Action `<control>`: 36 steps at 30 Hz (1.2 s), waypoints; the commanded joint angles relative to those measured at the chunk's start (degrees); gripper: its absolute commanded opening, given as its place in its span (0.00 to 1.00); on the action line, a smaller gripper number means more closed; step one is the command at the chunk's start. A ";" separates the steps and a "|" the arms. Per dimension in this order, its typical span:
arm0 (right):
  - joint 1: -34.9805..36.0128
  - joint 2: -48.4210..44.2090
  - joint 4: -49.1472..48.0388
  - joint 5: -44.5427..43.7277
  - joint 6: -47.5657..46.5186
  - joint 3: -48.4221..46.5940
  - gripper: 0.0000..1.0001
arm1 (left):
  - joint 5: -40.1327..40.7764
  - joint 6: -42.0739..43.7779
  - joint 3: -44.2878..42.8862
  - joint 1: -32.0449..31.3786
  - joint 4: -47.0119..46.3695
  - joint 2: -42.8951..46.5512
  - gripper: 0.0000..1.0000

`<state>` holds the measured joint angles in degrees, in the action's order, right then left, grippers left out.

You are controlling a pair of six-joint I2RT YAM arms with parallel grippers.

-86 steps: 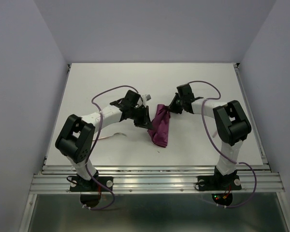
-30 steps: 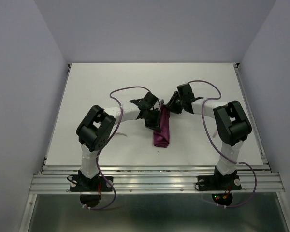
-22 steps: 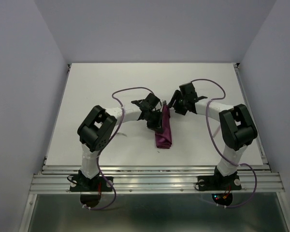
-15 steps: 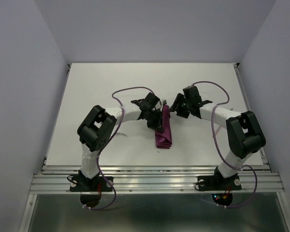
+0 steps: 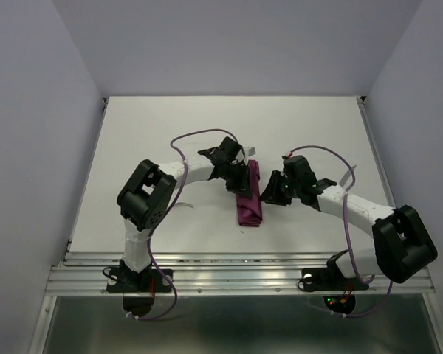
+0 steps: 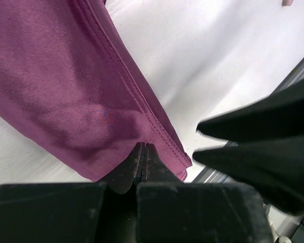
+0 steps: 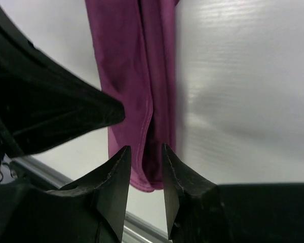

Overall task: Fold the napkin into a case and place the utensils inside
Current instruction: Fold the 2/3-rectangle-folded napkin at the center of the board.

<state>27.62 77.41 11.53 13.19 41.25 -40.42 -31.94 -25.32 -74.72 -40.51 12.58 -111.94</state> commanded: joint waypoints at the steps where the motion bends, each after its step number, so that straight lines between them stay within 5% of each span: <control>1: 3.49 -0.68 -0.37 3.33 -1.26 0.52 0.42 | -1.81 1.15 0.27 1.22 -1.07 4.62 0.00; 5: 4.02 1.51 -1.68 3.95 -0.91 1.40 0.56 | -1.19 0.98 1.68 1.93 -1.15 6.03 0.00; 9: 4.02 3.97 -3.44 5.09 0.40 2.45 0.56 | -1.19 0.63 3.44 2.02 -1.68 7.26 0.00; 22: 4.02 4.33 -6.78 7.29 2.08 4.65 0.26 | -1.54 -0.25 14.33 1.84 -3.96 10.78 0.00; 31: 4.02 2.84 -2.40 5.80 0.76 2.37 0.16 | -2.24 -2.36 17.24 0.35 -6.69 10.34 0.00; 33: 4.02 2.31 -1.95 5.62 0.67 2.28 0.17 | -2.25 -2.45 16.98 0.08 -6.86 10.08 0.00; 36: 4.02 2.31 -0.28 4.48 -0.29 2.10 0.46 | -2.25 -2.63 16.54 -0.09 -6.95 9.81 0.00</control>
<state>31.20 81.73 9.23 19.09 42.65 -36.18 -33.01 -27.57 -57.78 -40.16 7.14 -104.33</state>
